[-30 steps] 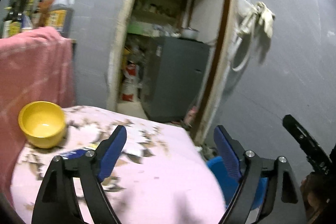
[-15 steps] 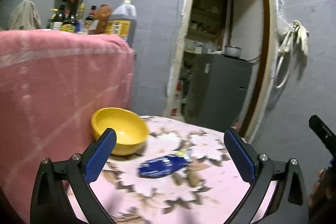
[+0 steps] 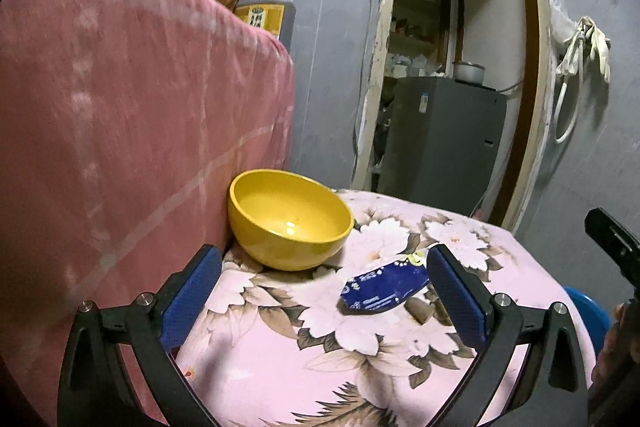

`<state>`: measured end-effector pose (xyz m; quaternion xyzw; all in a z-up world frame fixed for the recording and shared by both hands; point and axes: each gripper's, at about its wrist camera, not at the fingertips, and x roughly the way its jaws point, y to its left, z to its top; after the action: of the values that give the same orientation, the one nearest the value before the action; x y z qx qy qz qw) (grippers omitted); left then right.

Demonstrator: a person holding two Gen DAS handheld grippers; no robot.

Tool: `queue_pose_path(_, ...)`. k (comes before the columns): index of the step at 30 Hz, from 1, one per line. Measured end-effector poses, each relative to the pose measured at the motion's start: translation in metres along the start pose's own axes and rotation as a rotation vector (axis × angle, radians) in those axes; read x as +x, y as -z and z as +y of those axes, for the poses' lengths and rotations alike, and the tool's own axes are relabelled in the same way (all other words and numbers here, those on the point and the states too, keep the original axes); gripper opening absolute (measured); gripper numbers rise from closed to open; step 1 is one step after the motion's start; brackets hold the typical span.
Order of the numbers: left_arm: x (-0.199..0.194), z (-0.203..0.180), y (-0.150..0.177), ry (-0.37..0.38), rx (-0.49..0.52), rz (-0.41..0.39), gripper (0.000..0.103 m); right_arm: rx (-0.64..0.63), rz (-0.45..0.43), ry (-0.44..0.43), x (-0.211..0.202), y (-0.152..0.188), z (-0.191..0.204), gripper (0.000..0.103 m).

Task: Collect trash
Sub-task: 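Move both tools back over the table toward the blue snack bag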

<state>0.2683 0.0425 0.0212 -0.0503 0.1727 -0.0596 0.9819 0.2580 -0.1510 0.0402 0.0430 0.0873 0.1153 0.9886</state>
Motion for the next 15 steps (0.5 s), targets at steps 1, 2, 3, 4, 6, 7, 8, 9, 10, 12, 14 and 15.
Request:
queue_pose_path(1, 0.002, 0.001, 0.001, 0.002, 0.000, 0.008, 0.101, -0.005, 0.007, -0.002, 0.003, 0.002, 0.001, 0.103)
queue_pose_path(2, 0.005, 0.002, 0.001, 0.005, -0.001, 0.019, 0.101, -0.011, 0.015, -0.004, 0.006, 0.004, 0.003, 0.103)
queue_pose_path(3, 0.008, 0.003, 0.002, 0.009, -0.002, 0.030, 0.101, -0.016, 0.026, -0.006, 0.009, 0.006, 0.004, 0.103)
queue_pose_path(4, 0.012, 0.004, 0.002, 0.014, -0.005, 0.046, 0.101, -0.022, 0.041, -0.008, 0.013, 0.008, 0.005, 0.103)
queue_pose_path(6, 0.022, 0.006, 0.003, 0.021, -0.014, 0.087, 0.100, -0.034, 0.076, -0.007, 0.021, 0.011, 0.007, 0.103)
queue_pose_path(7, 0.026, 0.007, 0.002, 0.020, -0.018, 0.105, 0.100, -0.043, 0.107, -0.002, 0.027, 0.014, 0.008, 0.103)
queue_pose_path(8, 0.031, 0.008, 0.003, 0.020, -0.024, 0.129, 0.100, -0.048, 0.133, 0.002, 0.032, 0.016, 0.009, 0.103)
queue_pose_path(9, 0.037, 0.009, 0.003, 0.021, -0.031, 0.153, 0.100, -0.049, 0.164, 0.005, 0.038, 0.019, 0.009, 0.103)
queue_pose_path(10, 0.041, 0.010, 0.004, 0.021, -0.040, 0.174, 0.100, -0.049, 0.197, 0.006, 0.044, 0.023, 0.008, 0.103)
queue_pose_path(12, 0.050, 0.014, 0.006, 0.025, -0.065, 0.209, 0.100, -0.050, 0.253, 0.006, 0.055, 0.029, 0.007, 0.103)
queue_pose_path(14, 0.055, 0.016, 0.007, 0.021, -0.084, 0.234, 0.100, -0.045, 0.290, -0.002, 0.062, 0.034, 0.006, 0.103)
queue_pose_path(15, 0.057, 0.017, 0.007, 0.015, -0.092, 0.249, 0.100, -0.045, 0.300, -0.003, 0.064, 0.035, 0.006, 0.103)
